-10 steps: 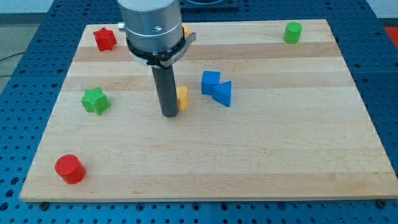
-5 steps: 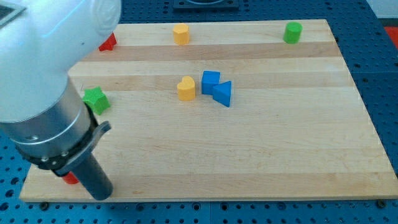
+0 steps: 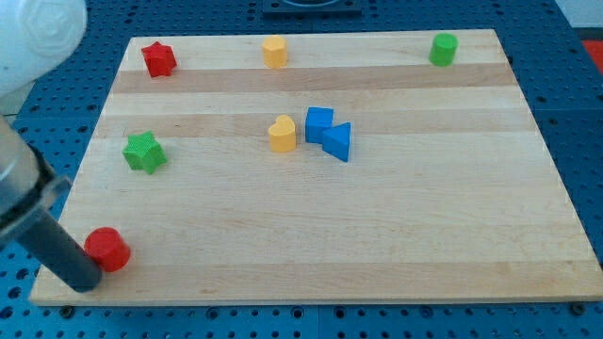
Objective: Move the red circle below the blue cube
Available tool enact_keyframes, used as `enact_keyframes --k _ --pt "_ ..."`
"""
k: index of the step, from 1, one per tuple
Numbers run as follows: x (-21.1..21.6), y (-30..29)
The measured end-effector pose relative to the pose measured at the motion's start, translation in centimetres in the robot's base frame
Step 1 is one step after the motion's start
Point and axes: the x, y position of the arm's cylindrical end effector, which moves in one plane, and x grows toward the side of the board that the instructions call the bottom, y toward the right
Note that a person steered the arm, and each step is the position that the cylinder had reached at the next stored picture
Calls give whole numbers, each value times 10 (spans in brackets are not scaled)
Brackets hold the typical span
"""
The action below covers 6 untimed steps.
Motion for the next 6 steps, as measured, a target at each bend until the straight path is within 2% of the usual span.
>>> enact_keyframes --k 1,2,3,4,5,6 --pt "-49 6" --pt "-76 15" --pt "-52 40" --pt "-26 19" --pt "-67 98" --pt "-104 143"
